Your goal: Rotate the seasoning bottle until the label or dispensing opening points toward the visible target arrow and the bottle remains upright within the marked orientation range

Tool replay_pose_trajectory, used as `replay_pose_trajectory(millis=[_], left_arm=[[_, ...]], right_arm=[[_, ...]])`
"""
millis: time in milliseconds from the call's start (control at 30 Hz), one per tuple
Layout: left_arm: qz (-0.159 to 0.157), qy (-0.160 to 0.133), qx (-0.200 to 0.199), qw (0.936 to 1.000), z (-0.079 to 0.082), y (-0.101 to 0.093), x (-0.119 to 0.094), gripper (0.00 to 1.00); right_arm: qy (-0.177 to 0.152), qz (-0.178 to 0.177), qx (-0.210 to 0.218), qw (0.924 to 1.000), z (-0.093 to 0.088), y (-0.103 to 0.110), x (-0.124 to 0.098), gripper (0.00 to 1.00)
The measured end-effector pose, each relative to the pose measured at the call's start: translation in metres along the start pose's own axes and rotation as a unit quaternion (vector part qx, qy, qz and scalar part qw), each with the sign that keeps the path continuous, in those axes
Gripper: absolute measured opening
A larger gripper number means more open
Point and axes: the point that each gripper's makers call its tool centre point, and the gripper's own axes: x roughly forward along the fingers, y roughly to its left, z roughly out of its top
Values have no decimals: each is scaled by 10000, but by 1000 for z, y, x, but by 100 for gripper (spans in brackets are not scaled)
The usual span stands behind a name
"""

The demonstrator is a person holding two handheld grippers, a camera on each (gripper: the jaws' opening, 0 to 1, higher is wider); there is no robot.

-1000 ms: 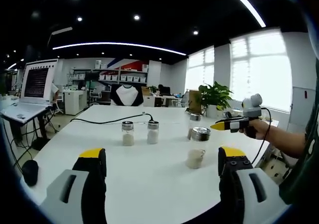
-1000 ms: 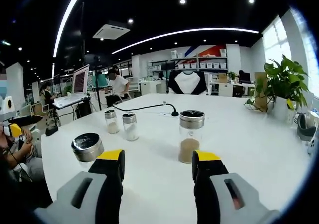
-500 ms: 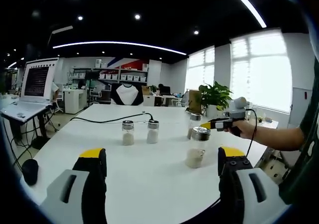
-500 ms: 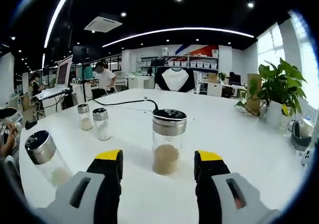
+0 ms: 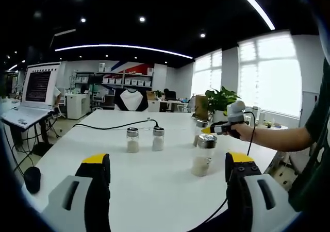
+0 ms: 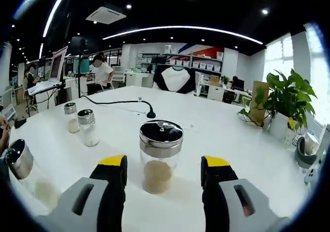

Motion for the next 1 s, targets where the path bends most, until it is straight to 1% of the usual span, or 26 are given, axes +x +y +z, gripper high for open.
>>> replay_pose_trajectory(millis=[133,267,300,400,500,567,700,867,1000], left_arm=[[10,-10,-26,10000,0,1,1,98],[-30,-10,-6,10000,1,-2,3,98],[-47,-11,6,10000,2,-3,4,98],[-66,-6,7,10000,2,-4,5,97],[-62,-4,32,10000,2,-4,5,97],[-41,-4,9,10000,2,-3,4,97],[-23,7,15,10000,2,-3,4,97],[8,5,9,10000,1,-2,2,97],[14,16,-2,10000,0,-1,2,97]], right_arm=[[159,32,340,9993,-8,0,11,58],[267,-22,461,9986,-14,-2,19,58],[345,-30,538,9980,-19,-3,23,58],[461,-93,506,9976,-24,-7,31,58],[498,-44,467,9977,-25,-3,33,58],[511,-11,270,9983,-24,1,34,57],[556,100,509,9971,-25,7,39,55],[618,104,639,9960,-29,10,44,53],[637,62,619,9960,-30,8,44,50]])
